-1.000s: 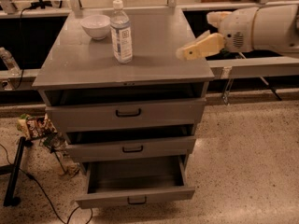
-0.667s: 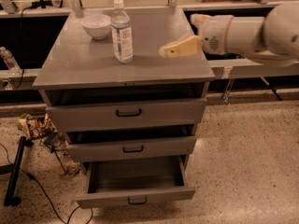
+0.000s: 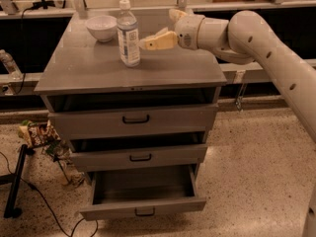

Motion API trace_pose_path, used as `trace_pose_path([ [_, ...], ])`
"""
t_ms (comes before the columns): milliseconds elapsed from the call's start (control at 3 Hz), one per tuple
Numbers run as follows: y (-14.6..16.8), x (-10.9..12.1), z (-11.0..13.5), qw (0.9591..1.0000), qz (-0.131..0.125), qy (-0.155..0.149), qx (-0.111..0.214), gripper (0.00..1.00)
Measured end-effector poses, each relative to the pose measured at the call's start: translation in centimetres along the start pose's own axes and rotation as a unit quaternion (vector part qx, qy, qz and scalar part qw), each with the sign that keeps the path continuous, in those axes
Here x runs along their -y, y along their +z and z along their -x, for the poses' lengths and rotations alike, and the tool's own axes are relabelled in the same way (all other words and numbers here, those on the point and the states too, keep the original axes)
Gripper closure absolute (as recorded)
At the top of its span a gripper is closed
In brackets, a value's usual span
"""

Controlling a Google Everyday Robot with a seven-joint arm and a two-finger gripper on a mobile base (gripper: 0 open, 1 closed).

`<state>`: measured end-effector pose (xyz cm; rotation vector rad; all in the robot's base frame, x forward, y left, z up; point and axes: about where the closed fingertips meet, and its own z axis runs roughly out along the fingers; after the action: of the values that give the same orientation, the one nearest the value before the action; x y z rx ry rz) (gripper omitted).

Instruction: Place blue plastic bottle into bottom drawer

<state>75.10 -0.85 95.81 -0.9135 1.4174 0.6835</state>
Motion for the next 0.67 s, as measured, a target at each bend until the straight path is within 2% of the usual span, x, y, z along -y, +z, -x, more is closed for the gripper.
trace_pose_path([
  [333,0.01,-0.01,0.00,1.0000,0.000,0.000,0.000,0.00],
  [667,0.87,0.84,-0.53,0.9998,-0.007,0.015,-0.014,0.00],
])
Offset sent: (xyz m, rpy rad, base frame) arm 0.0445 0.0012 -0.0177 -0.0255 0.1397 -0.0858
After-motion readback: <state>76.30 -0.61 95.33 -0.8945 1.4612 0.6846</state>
